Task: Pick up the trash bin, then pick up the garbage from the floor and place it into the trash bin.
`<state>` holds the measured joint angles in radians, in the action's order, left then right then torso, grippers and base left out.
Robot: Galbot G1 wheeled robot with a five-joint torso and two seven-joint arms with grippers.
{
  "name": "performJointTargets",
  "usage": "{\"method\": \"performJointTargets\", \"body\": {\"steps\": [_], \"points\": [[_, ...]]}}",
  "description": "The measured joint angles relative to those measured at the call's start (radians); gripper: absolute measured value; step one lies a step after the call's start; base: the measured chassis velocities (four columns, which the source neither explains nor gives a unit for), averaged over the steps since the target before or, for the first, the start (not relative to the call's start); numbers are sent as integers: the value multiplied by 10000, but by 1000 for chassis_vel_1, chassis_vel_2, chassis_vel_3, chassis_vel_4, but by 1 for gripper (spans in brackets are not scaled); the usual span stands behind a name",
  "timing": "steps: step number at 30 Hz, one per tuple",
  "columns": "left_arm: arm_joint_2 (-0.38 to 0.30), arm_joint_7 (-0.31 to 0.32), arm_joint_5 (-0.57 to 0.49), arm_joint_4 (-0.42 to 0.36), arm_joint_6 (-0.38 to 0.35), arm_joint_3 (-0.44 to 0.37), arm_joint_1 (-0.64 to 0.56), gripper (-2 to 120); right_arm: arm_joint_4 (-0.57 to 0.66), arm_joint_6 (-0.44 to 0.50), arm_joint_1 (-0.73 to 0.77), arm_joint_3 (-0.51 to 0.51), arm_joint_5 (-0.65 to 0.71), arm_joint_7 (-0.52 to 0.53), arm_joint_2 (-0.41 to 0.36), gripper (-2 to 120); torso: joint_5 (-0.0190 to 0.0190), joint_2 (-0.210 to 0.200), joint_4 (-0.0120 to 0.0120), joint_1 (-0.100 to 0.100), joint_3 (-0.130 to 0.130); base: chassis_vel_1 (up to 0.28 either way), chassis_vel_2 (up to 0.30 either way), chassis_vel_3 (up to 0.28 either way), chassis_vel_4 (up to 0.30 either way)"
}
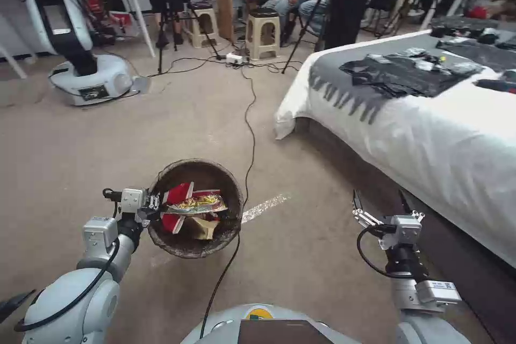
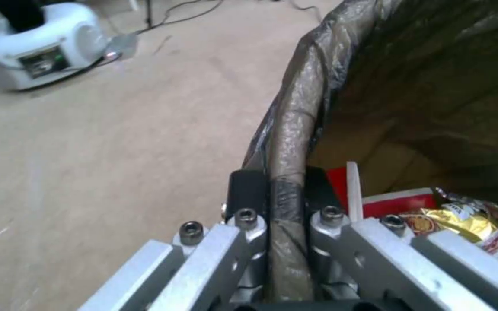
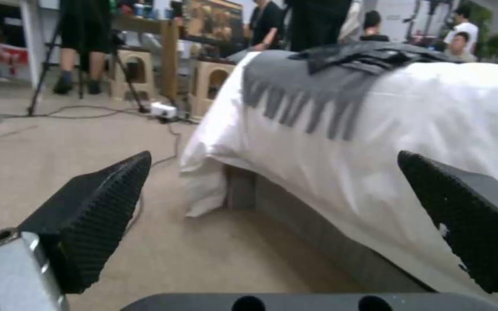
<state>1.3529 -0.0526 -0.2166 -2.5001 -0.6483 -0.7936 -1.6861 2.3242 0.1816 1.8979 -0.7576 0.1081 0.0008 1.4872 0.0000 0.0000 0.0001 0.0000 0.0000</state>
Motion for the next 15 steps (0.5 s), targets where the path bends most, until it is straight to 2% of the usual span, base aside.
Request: {"method": "performJointTargets", "body": {"steps": [15], "points": [[76,-4,11,0,4,2,-34,3,-88,-25,-22,50,-1,7,-66,100,0,0,-3,0,0,97,95,91,99]]}}
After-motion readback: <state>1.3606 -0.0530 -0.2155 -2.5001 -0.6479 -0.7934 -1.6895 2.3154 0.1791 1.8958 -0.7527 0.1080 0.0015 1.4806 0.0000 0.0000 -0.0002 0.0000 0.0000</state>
